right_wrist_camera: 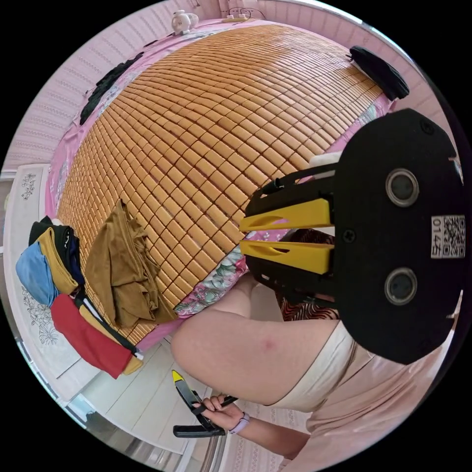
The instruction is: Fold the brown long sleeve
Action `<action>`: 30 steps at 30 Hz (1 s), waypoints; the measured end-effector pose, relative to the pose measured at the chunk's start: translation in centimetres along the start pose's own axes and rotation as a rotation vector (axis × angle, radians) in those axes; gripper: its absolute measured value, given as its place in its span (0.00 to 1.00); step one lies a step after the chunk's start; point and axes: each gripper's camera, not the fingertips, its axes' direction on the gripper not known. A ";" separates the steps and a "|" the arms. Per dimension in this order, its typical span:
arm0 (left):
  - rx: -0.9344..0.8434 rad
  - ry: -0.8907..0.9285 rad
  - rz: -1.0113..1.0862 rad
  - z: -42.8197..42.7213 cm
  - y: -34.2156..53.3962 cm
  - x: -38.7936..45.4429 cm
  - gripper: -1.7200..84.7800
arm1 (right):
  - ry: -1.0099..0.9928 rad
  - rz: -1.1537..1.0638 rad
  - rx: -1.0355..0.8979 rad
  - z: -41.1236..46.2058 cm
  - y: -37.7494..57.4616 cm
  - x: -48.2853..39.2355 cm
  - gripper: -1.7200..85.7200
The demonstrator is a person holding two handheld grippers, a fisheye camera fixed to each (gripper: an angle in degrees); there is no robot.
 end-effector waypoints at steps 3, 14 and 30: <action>-0.047 0.022 0.039 1.1 -1.8 1.9 0.10 | 0.028 -0.098 0.060 -0.3 -2.0 -0.9 0.09; -0.332 -0.127 0.723 9.4 -11.2 18.7 0.12 | 0.153 -0.413 0.048 6.5 -12.8 -5.5 0.12; -0.630 -0.398 1.115 15.8 -9.6 30.3 0.04 | -0.203 0.023 0.258 7.3 -2.1 17.5 0.02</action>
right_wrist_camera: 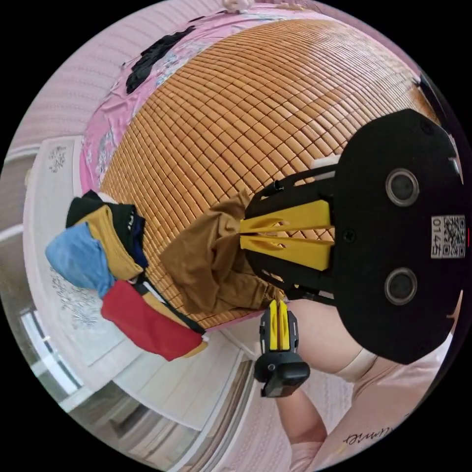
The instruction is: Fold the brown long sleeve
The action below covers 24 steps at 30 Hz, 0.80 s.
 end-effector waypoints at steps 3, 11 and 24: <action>0.079 -0.074 -0.099 -3.2 3.0 0.2 0.01 | 0.009 0.179 0.125 -3.7 7.2 7.3 0.02; 0.326 -0.082 -0.431 -14.6 14.6 0.4 0.01 | -0.055 0.430 0.190 -5.9 31.2 16.0 0.02; 0.891 -0.082 -0.581 -36.2 26.4 2.9 0.01 | -0.190 0.260 0.665 -17.9 54.5 13.3 0.02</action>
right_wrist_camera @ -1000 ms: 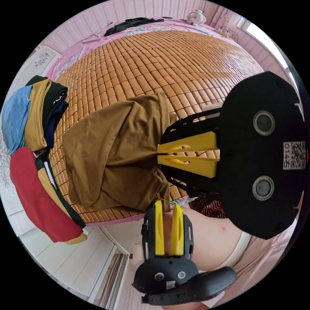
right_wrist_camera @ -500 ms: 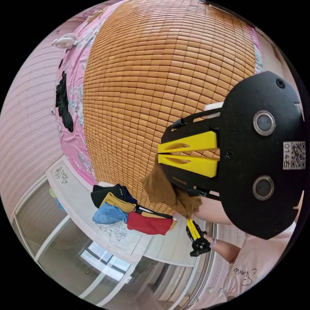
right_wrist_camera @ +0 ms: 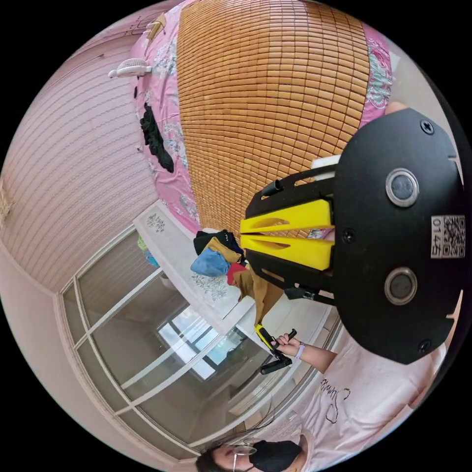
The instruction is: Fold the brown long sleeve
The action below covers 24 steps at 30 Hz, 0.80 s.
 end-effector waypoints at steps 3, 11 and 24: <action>0.260 0.151 -0.018 -8.3 -4.0 -0.5 0.01 | -0.107 -0.125 0.159 -7.4 -1.6 -2.6 0.02; 0.643 0.100 0.232 -27.8 -14.9 3.5 0.01 | -0.046 -0.574 0.509 -25.5 -1.5 -14.3 0.02; 0.951 0.059 0.352 -41.0 -22.6 8.1 0.01 | 0.199 -0.900 0.694 -39.2 3.0 -25.5 0.02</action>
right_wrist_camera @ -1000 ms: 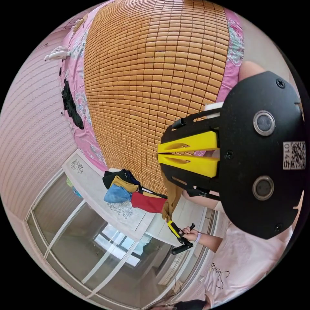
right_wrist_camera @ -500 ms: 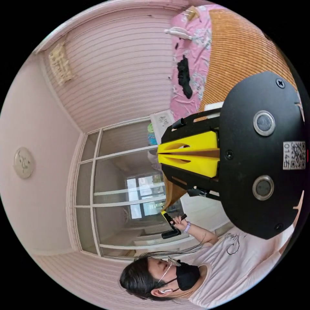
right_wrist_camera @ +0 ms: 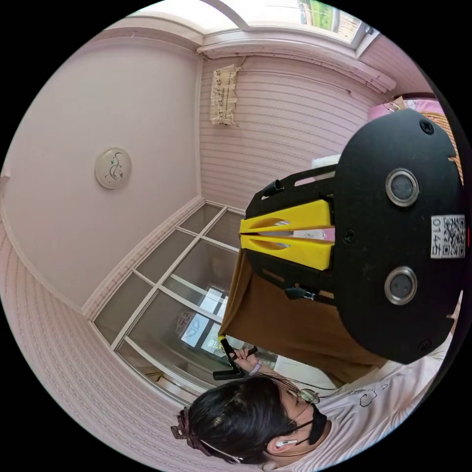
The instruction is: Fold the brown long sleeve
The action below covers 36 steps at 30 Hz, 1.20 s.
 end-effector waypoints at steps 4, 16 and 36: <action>-0.094 0.008 0.004 5.5 -0.2 -0.9 0.01 | 0.062 -0.030 -0.159 4.2 0.8 1.2 0.02; -0.733 -0.082 -0.045 31.0 19.8 0.1 0.01 | 0.349 0.187 -0.751 27.5 18.9 12.3 0.02; -1.177 0.149 -0.341 23.7 57.6 6.4 0.01 | 0.022 0.715 -1.014 28.1 59.1 2.4 0.02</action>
